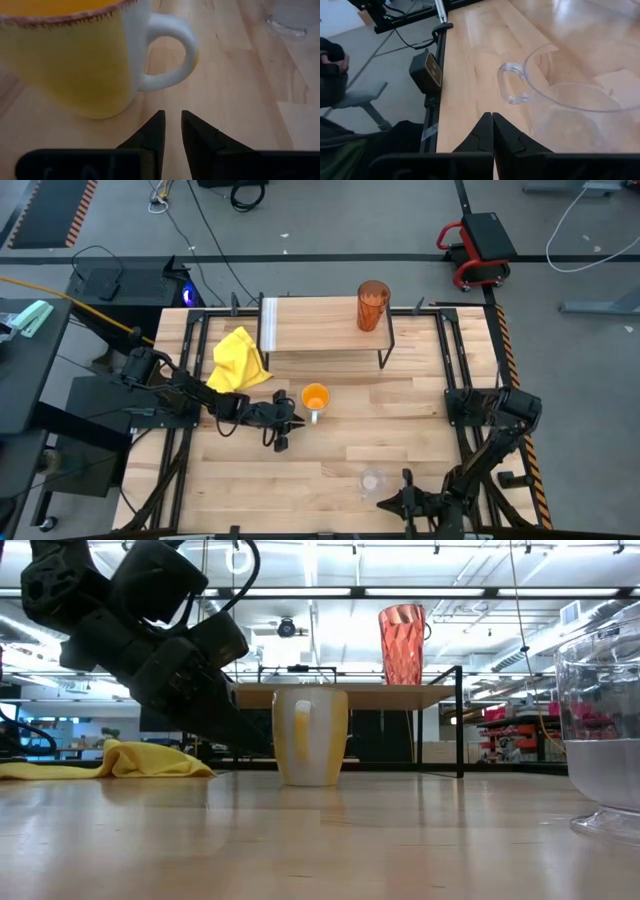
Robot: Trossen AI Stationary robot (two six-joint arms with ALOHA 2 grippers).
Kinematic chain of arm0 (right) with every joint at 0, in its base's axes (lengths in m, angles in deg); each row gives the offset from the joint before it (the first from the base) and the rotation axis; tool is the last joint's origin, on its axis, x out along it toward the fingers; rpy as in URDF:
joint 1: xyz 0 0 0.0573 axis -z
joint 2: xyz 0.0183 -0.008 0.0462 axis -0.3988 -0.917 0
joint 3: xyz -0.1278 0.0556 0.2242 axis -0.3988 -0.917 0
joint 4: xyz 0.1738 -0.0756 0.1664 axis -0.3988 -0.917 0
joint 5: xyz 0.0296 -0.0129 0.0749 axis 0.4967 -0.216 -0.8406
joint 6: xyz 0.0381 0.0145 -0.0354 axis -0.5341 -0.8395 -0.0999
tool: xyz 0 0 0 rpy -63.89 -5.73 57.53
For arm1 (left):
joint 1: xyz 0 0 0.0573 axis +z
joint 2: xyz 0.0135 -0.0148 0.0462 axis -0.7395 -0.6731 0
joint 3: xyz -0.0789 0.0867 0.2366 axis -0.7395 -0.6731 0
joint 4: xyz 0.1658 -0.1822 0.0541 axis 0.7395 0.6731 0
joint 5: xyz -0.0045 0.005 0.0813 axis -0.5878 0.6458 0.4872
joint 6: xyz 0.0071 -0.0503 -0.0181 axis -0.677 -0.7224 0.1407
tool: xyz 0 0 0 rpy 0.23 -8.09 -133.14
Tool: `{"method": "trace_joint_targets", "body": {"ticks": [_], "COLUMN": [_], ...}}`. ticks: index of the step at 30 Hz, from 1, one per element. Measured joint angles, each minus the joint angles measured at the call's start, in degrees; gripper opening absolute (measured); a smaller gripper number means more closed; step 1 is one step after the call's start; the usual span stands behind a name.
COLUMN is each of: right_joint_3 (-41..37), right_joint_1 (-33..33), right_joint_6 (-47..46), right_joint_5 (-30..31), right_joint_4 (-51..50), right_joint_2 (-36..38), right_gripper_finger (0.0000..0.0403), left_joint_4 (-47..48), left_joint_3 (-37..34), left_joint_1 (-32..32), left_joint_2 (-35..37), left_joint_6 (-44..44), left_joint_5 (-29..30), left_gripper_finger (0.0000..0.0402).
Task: Stack small to large cups/mugs on shelf
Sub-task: Move the transparent mug to the center of the table
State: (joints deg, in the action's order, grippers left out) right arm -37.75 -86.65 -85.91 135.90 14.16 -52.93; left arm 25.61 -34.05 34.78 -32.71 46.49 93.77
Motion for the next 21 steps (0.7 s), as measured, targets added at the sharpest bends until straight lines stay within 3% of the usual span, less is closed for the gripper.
{"method": "trace_joint_targets", "body": {"ticks": [13, 21], "right_joint_3": [2.4, 2.4], "right_joint_1": [5.8, 8.4], "right_joint_6": [0.9, -4.0], "right_joint_5": [0.1, 2.4], "right_joint_4": [-1.0, -12.3], "right_joint_2": [-5.5, -4.4], "right_gripper_finger": [0.0001, 0.0001], "left_joint_4": [-0.1, -0.1], "left_joint_3": [0.0, 0.0], "left_joint_1": [-0.5, -1.8], "left_joint_2": [0.0, 0.0], "left_joint_6": [-5.8, -6.6], "left_joint_5": [0.0, 0.0], "left_gripper_finger": [0.0067, 0.0073]}}
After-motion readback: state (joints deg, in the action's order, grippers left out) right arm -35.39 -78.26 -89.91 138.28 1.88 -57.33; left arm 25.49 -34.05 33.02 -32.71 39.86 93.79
